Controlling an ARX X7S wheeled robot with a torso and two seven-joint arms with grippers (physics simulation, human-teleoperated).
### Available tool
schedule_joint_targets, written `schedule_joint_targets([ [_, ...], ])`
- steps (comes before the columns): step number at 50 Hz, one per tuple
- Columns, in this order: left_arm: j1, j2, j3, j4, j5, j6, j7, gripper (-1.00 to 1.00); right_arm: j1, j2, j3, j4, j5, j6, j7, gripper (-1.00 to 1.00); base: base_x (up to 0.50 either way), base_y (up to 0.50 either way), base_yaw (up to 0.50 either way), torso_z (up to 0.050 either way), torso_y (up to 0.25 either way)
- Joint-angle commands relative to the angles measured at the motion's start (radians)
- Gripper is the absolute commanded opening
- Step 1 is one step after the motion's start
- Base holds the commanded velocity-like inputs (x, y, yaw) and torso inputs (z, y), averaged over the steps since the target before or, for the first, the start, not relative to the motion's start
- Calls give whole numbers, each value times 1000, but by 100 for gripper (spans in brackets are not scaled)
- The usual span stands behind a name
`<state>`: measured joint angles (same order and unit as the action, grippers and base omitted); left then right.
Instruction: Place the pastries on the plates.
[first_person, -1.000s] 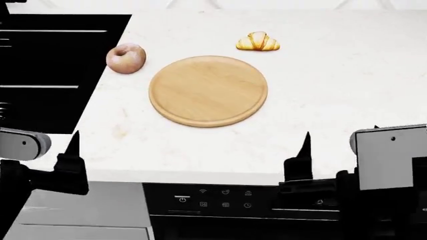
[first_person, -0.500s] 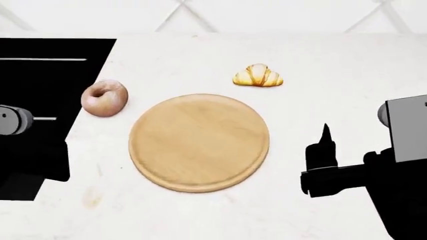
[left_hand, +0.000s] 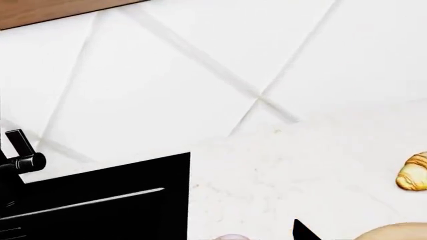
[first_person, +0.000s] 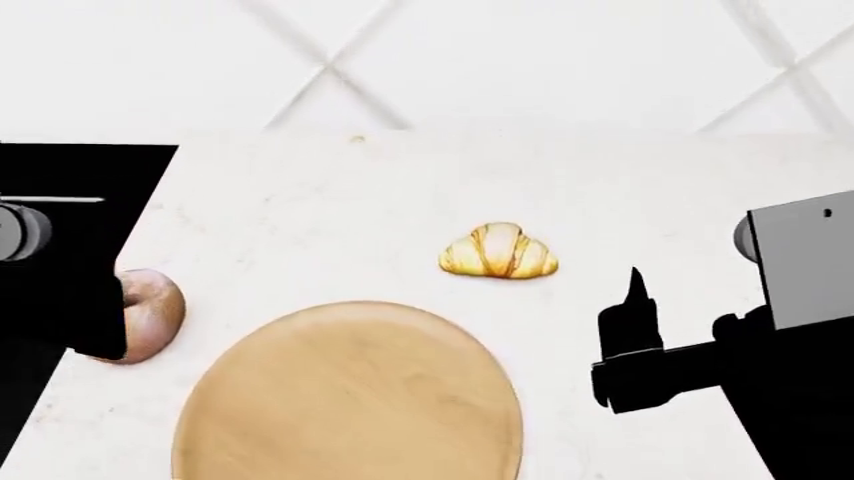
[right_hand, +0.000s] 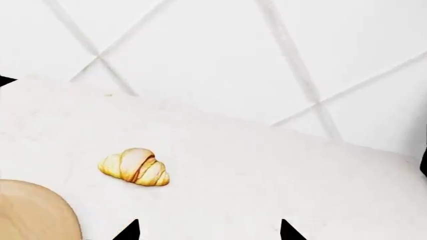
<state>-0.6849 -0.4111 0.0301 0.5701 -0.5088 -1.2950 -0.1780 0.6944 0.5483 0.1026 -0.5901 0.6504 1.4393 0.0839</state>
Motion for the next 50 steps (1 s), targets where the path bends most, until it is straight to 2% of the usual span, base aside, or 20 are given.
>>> schedule_joint_targets([
  [1,8,3,-16,-17,22,21,34,100,2,-17,-10,6,-9,2,-22,100,500,0,0,0,0],
  [6,8,-3,-11,-21,23,26,36,100,9,-19,-16,4,0,24,-14,100,471,0,0,0,2],
  [15,9,-17,-14,-25,12,13,44,100,207,-13,-148,110,10,83,-19,100,1,0,0,0,0],
  [19,43,-31,14,-30,15,26,54,100,383,3,-348,289,-27,48,-88,100,0,0,0,0,0],
  [22,35,-33,-6,-35,7,15,56,100,489,-2,-510,450,-82,-28,-153,100,0,0,0,0,0],
  [33,25,-27,-45,-57,3,31,50,100,674,-82,-938,813,-220,-231,-407,100,0,0,0,0,0],
  [37,17,-28,-44,-77,9,42,49,100,737,-149,-1045,1008,-256,-317,-526,100,0,0,0,0,0],
  [44,-11,-37,-65,-123,21,98,61,100,793,-247,-1139,1288,-322,-481,-631,100,0,0,0,0,0],
  [47,-24,-37,-60,-142,29,123,65,100,808,-254,-1160,1315,-330,-486,-659,100,0,0,0,0,0],
  [50,-43,-37,-42,-188,47,152,68,100,826,-236,-1185,1250,-318,-438,-705,100,0,0,0,0,0],
])
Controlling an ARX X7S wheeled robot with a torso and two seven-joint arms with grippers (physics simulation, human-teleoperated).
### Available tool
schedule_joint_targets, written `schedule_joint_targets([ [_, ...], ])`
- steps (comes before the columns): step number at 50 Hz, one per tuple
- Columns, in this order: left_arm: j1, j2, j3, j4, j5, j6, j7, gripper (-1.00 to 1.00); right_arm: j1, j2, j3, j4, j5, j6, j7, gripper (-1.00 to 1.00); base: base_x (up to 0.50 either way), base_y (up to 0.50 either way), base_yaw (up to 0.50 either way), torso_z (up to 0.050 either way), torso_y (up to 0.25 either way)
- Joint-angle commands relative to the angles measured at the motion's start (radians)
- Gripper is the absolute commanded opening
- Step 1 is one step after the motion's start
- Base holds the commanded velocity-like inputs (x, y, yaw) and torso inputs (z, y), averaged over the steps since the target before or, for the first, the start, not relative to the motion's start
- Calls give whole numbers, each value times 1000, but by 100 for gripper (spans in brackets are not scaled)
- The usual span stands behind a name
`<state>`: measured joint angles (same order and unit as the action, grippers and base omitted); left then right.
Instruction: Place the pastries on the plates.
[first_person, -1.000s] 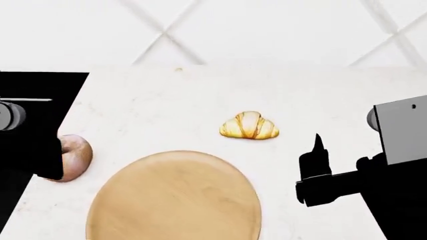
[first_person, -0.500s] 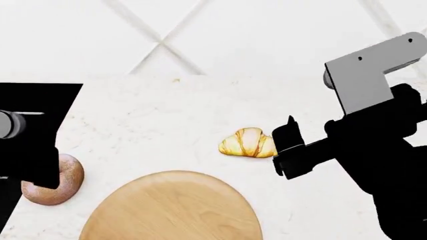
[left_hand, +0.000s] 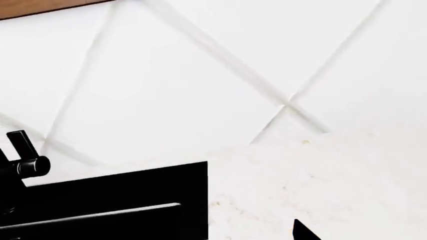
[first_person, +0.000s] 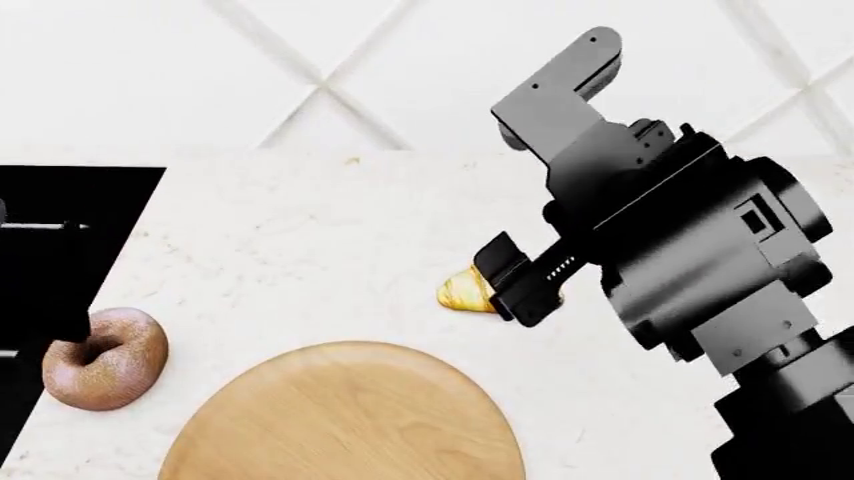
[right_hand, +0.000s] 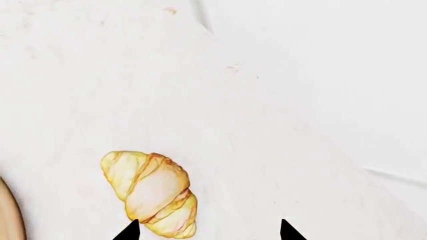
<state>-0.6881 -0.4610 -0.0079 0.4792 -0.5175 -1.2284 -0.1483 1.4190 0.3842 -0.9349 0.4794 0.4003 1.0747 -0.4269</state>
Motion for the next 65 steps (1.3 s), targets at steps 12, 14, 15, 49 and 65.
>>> schedule_joint_targets([
  [12,-49,19,8,-107,54,77,31,100,71,-38,-145,22,-7,22,-233,100,0,0,0,0,0],
  [14,-43,18,8,-101,53,88,35,100,69,-38,-138,26,-6,16,-228,100,0,0,0,0,0],
  [15,-37,12,9,-90,50,96,42,100,68,-38,-135,25,-7,18,-221,100,0,0,0,0,0],
  [49,1,-12,3,-28,26,117,57,100,23,-37,0,1,6,-1,-53,100,0,0,0,5,-69],
  [65,-4,-11,-1,-6,15,97,42,100,10,-30,15,-16,0,-36,-27,100,2,1,2,17,-159],
])
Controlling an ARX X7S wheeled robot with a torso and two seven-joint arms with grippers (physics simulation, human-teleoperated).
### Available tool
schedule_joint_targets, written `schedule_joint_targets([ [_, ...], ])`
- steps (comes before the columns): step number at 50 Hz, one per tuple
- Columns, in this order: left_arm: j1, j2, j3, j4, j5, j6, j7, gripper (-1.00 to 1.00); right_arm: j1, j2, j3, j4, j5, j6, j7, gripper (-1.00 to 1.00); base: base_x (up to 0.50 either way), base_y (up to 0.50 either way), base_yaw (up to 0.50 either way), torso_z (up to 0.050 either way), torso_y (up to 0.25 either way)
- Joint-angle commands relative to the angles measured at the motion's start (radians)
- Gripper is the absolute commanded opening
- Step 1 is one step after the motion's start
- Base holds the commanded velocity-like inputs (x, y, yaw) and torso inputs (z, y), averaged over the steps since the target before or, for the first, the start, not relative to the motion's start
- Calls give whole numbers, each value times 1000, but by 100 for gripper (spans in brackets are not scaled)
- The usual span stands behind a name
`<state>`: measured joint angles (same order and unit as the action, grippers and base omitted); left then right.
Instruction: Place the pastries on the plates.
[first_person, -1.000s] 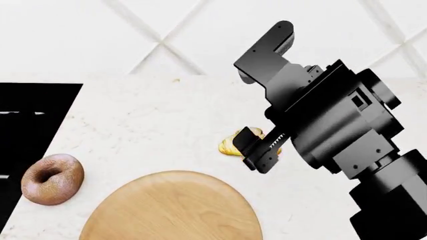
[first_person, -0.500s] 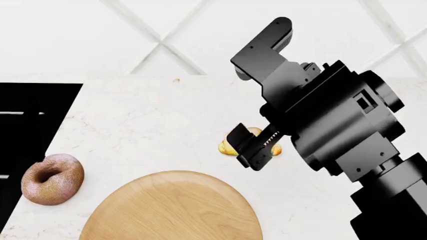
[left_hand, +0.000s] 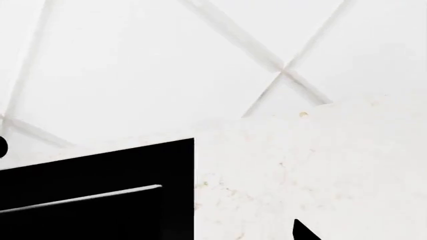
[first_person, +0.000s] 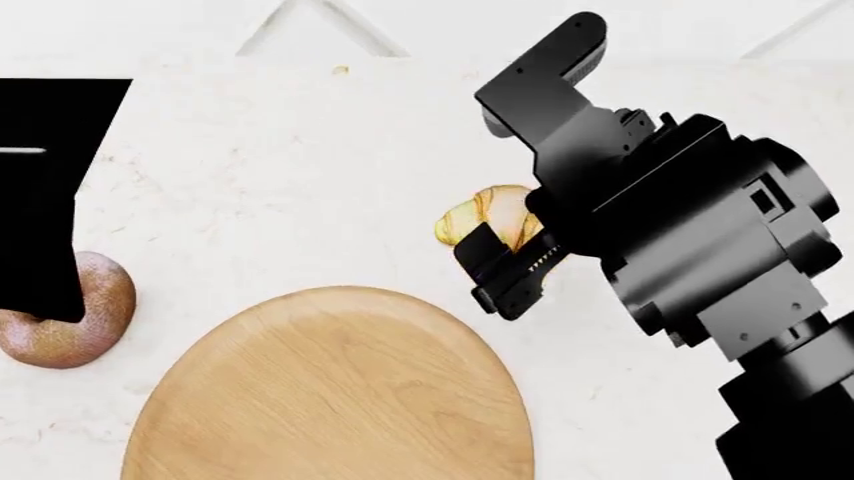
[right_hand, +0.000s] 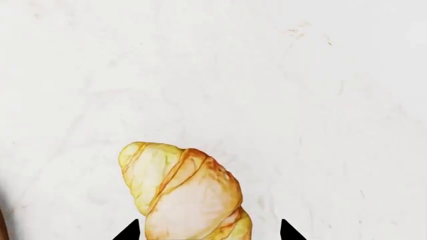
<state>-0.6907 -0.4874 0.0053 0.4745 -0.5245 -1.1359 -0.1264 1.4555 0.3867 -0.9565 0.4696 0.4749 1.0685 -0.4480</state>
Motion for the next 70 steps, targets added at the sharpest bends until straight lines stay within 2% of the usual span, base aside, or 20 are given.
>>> schedule_joint_targets([
  [1,-1,15,-15,1,22,4,20,100,-27,-32,39,-3,-67,-30,-16,100,0,3,5,9,-2],
  [5,-1,15,-24,0,19,-8,11,100,-25,-44,74,19,-33,4,-23,100,0,0,0,6,-1],
  [6,-3,15,-29,-1,17,-13,10,100,-27,-46,88,22,-28,12,-10,-100,0,0,0,0,0],
  [18,-21,17,-28,20,-2,-49,2,100,-60,-44,180,12,14,-38,22,-100,0,0,0,0,0],
  [27,-35,31,-40,108,-83,-218,-12,100,-103,-34,231,-29,-7,-137,107,-100,0,0,0,0,0],
  [30,-44,6,0,127,-98,-251,3,100,-103,-35,235,-29,-7,-128,121,-100,0,0,0,0,0],
  [31,-34,-21,45,157,-86,-220,14,100,-104,-36,239,-28,-5,-126,123,-100,0,0,0,0,0],
  [32,-36,3,17,139,-107,-277,4,100,-103,-37,239,-27,-4,-121,125,-100,0,0,0,0,0],
  [33,-32,-12,50,129,-98,-289,0,100,-100,-37,234,-27,-5,-118,121,-100,0,0,0,0,0],
  [34,-36,25,-4,107,-110,-344,-22,100,-100,-36,234,-26,-4,-119,119,-100,0,0,0,0,0],
  [38,-30,-6,-3,148,-141,-376,-6,100,-101,-38,241,-25,1,-116,124,-100,0,0,0,0,0],
  [47,-29,-36,109,76,-109,-330,-13,100,-99,-40,245,-21,6,-102,131,-100,0,0,0,0,0],
  [61,-12,-58,190,-7,-78,-254,4,100,-93,-41,238,-16,10,-89,126,-100,0,0,0,0,0],
  [67,-19,-52,244,-71,-51,-202,17,100,-91,-42,237,-13,12,-80,127,-100,0,0,0,0,0],
  [68,-6,-53,290,-110,-32,-178,27,100,-92,-44,246,-11,16,-75,135,-100,0,0,0,0,0],
  [70,0,-54,280,-106,-40,-182,27,100,-91,-45,248,-10,18,-72,137,-100,0,0,0,0,0],
])
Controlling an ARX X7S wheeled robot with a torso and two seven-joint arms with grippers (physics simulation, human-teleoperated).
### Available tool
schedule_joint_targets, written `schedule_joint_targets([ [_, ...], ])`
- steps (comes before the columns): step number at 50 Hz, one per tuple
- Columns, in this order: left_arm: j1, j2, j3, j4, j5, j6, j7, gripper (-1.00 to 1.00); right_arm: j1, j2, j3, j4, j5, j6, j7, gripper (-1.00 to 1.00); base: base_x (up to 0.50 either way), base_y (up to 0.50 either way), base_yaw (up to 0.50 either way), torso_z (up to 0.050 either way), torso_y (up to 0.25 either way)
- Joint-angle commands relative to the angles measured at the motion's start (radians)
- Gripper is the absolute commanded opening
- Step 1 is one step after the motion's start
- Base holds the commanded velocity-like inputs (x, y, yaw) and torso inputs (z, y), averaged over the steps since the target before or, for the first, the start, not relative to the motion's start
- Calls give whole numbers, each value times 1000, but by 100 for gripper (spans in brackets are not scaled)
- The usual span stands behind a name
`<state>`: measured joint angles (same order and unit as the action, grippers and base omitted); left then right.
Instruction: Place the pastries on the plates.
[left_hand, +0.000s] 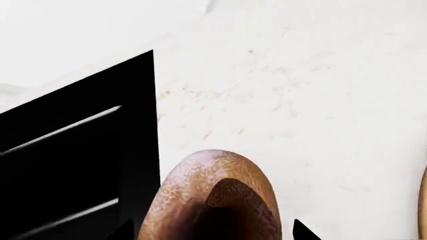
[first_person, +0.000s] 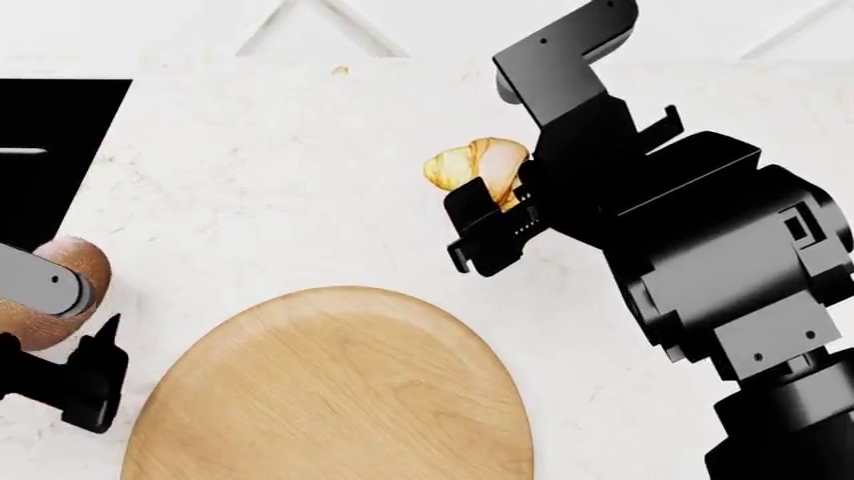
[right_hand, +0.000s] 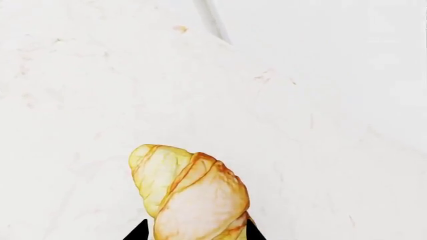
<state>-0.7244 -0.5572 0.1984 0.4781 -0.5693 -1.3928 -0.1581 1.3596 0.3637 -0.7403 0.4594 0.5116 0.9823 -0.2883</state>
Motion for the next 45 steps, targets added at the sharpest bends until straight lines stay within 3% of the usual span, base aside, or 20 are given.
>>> schedule_joint_targets([
  [1,35,15,90,-101,7,74,55,-100,5,-22,31,1,-18,16,-24,-100,0,0,0,0,0],
  [14,-27,4,61,36,-9,7,4,-100,-5,-22,50,-6,-15,-2,-2,-100,2,0,-1,0,-4],
  [18,-70,34,-66,160,-100,-127,-3,-100,-6,-20,47,-8,-16,-8,-4,-100,0,0,0,0,0],
  [19,-93,39,-98,195,-135,-171,-13,-100,-6,-20,48,-8,-16,-8,-2,-100,0,0,0,0,0],
  [23,-179,3,-148,188,-576,-176,-312,-100,-7,-20,49,-9,-15,-12,-2,-100,0,0,0,0,0],
  [26,-214,12,-134,184,-804,-171,-476,-100,-6,-20,47,-8,-15,-9,-3,-100,0,0,0,0,0],
  [30,-241,11,-58,182,-954,-158,-583,-100,-2,-19,38,-6,-16,-4,-10,-100,0,0,0,0,0],
  [33,-320,54,17,164,-1031,-147,-624,-100,-10,-23,69,-4,-2,-5,10,-100,0,0,0,0,0],
  [41,-316,159,179,114,-840,-86,-470,-100,-8,-20,55,-6,-6,-11,-2,-100,0,0,0,0,0],
  [45,-280,167,258,110,-743,-40,-395,-100,-7,-21,59,-4,-3,-7,2,-100,0,0,0,0,0],
])
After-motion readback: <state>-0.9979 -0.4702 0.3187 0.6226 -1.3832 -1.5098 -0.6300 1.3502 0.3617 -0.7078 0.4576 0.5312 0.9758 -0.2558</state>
